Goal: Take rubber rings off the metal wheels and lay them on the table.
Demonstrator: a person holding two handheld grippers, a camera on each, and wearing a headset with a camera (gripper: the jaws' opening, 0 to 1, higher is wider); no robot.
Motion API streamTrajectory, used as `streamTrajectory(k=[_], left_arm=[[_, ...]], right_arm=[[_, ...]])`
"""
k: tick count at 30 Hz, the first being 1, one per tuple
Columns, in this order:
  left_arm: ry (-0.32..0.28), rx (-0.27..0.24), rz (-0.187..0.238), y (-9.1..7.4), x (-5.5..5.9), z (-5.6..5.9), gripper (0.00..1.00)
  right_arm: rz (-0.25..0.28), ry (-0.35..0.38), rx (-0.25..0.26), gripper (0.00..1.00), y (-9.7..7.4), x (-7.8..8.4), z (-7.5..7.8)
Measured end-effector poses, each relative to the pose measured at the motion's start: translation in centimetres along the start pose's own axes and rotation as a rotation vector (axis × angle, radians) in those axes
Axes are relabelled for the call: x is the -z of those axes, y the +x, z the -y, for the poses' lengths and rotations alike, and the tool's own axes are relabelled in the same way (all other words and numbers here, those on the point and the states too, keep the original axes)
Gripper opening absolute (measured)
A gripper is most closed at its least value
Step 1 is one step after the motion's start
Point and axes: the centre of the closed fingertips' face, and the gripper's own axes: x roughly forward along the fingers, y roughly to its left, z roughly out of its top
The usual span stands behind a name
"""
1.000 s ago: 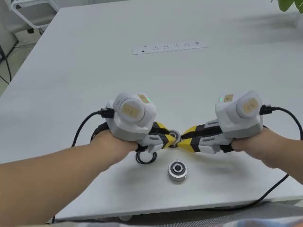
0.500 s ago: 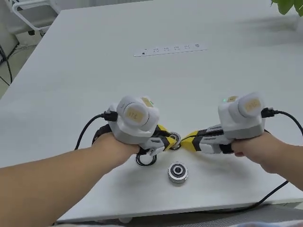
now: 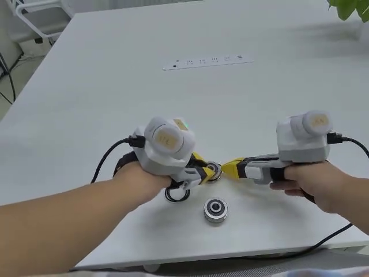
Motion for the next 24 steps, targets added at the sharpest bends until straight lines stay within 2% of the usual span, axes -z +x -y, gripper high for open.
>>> streamTrajectory(k=[6, 24], left_arm=[[0.006, -0.003, -0.008, 0.04, -0.03, -0.03, 0.13], [0.002, -0.007, -0.014, 0.03, 0.01, -0.02, 0.12]], right_arm=[[0.006, -0.008, -0.003, 0.00, -0.07, -0.13, -0.59], [0.003, 0.001, -0.015, 0.00, 0.26, -0.30, -1.01]])
